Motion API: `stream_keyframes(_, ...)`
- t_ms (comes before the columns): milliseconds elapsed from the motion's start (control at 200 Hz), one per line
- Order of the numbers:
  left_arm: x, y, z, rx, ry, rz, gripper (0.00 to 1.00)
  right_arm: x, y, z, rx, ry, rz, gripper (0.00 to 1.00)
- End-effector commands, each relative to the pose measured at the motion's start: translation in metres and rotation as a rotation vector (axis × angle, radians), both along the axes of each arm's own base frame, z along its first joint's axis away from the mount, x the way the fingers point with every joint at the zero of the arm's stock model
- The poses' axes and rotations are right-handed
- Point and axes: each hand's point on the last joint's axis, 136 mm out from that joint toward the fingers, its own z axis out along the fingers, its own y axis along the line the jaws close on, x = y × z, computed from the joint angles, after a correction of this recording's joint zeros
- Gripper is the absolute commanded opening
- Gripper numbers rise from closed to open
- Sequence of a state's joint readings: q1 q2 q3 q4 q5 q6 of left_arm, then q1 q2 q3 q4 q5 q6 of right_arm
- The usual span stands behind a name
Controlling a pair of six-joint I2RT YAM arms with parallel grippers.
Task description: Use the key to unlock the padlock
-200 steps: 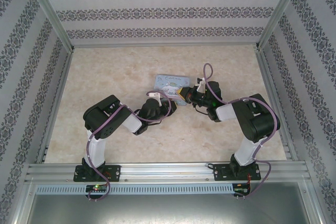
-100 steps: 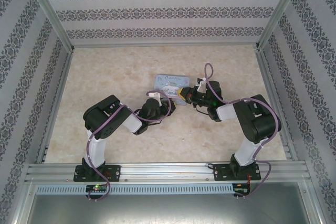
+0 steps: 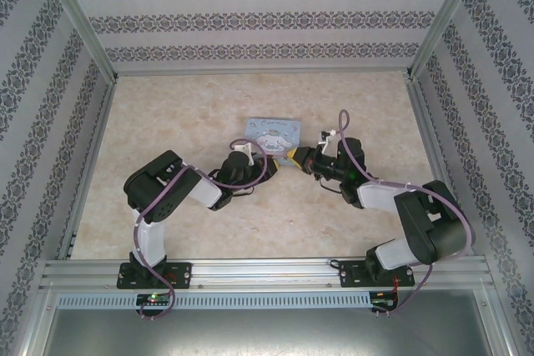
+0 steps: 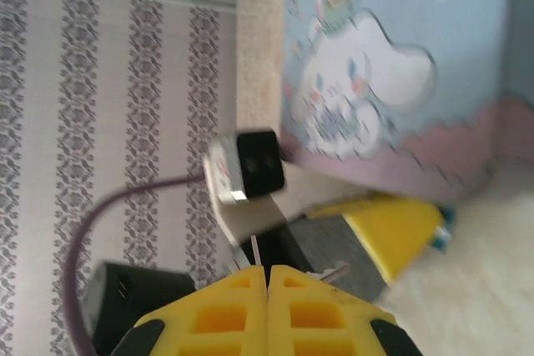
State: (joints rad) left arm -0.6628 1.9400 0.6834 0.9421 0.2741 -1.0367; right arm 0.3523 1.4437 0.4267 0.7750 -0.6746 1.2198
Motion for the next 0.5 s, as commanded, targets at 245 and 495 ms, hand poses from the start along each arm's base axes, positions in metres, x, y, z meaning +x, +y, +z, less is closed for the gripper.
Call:
stream_keyframes(245, -0.014, 0.0, 0.016, -0.125, 0.175, -0.095, 0.0, -0.043, 0.004, -0.039, -0.092, 0.044, 0.036, 0.0)
stream_keyframes(495, -0.012, -0.003, 0.03, -0.196, 0.191, -0.103, 0.0, -0.045, 0.006, -0.05, -0.109, 0.06, 0.022, 0.0)
